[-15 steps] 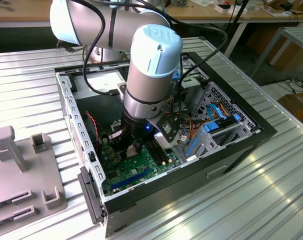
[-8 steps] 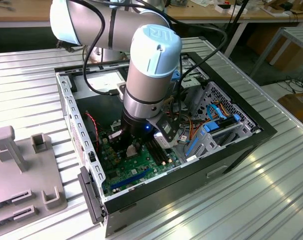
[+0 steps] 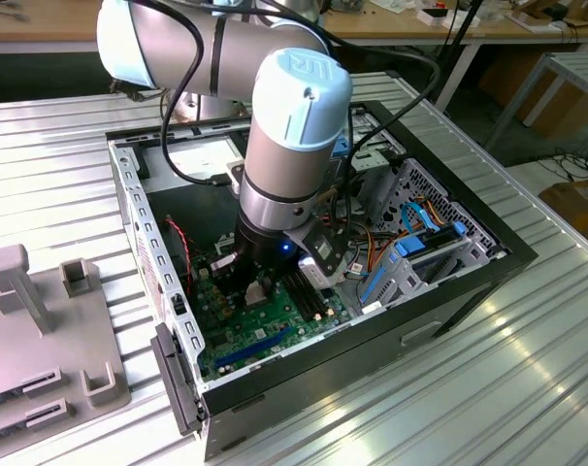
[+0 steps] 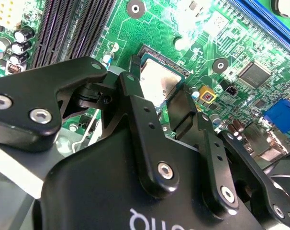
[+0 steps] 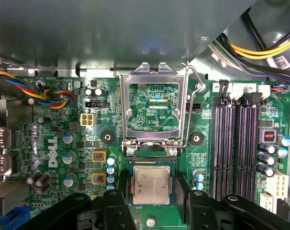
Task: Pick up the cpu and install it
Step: 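Place the cpu into insertion slot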
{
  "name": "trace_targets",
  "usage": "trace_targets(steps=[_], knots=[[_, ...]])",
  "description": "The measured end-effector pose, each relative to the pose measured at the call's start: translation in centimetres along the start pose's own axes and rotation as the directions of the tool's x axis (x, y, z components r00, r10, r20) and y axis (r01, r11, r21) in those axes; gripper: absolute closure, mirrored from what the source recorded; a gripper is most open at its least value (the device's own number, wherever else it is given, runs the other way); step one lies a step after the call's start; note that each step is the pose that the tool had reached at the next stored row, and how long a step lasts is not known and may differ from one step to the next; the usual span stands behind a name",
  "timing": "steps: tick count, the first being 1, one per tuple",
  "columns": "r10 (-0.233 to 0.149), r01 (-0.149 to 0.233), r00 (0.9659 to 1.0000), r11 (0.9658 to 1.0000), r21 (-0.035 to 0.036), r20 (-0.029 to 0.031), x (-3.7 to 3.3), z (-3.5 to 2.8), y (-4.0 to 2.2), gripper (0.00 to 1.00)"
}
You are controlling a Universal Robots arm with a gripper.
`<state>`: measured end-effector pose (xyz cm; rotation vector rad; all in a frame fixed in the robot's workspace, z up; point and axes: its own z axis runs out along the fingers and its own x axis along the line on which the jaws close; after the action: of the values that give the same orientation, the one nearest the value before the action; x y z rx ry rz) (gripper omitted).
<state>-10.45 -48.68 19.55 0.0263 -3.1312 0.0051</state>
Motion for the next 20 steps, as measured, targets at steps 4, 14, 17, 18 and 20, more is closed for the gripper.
trace_targets(steps=[4, 14, 17, 18, 20], knots=[[0.0, 0.0, 1.0, 1.0, -0.0006, 0.0004, 0.0, -0.09, 0.01, 0.53], [0.0, 0.0, 1.0, 1.0, -0.0004, 0.0003, 0.0, -0.43, 0.0, 0.53], [0.0, 0.0, 1.0, 1.0, -0.0003, 0.0003, 0.0, -0.44, 0.0, 0.53], [0.0, 0.0, 1.0, 1.0, -0.0003, 0.0003, 0.0, -0.44, 0.0, 0.53], [0.0, 0.0, 1.0, 1.0, -0.0002, -0.0002, 0.0, -0.45, -0.02, 0.53]])
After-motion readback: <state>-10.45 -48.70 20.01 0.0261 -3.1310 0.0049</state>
